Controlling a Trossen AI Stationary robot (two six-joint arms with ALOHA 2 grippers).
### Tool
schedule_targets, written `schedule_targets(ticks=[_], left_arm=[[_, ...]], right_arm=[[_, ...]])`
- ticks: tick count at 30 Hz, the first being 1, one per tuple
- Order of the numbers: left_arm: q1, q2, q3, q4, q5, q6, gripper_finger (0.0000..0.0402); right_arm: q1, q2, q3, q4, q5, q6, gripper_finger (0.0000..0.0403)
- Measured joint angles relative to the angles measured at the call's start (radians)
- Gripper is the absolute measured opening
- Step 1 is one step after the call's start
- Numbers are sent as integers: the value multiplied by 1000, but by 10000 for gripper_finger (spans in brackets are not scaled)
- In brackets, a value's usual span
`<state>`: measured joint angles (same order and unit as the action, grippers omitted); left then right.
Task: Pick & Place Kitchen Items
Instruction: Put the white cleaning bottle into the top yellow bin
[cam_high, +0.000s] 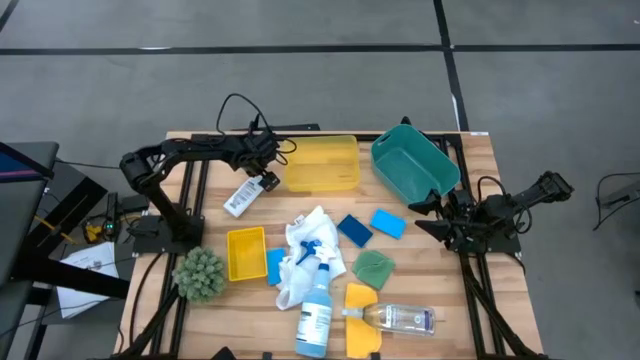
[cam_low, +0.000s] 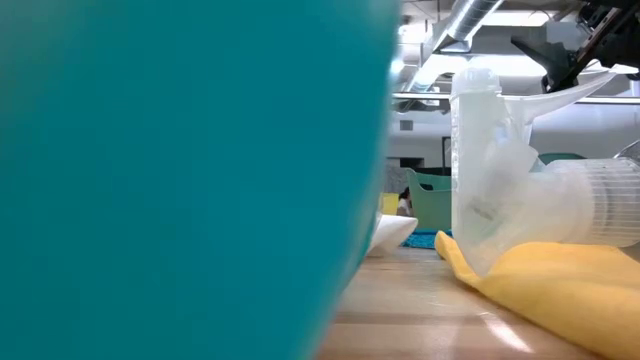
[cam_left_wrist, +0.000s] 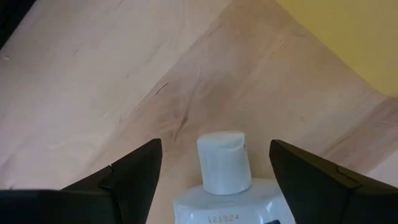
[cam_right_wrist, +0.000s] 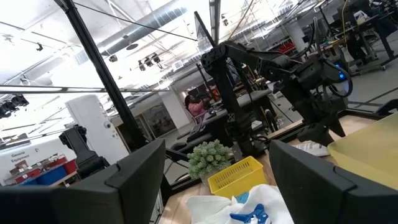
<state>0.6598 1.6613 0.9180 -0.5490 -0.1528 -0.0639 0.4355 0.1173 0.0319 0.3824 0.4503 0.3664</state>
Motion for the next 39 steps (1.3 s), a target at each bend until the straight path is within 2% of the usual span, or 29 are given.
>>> schedule_targets(ticks=[9,18,25,29,36,39], left_arm=[[-4,2,0,1,3,0,274],[-4,69,5,9,13,2,273],[-1,49,-1,15,10,6,267],[-1,43,-1,21,6,6,231],[-1,43,0,18,10,6,117],[-1,43,0,18,21,8,107]], right_arm=[[0,0,0,0,0,0,278],[0,0,0,1,-1,11,278],[0,0,0,0,-2,11,278],[0,0,0,0,-3,11,278],[1,0,0,0,-3,10,278],[1,0,0,0,-3,10,278]])
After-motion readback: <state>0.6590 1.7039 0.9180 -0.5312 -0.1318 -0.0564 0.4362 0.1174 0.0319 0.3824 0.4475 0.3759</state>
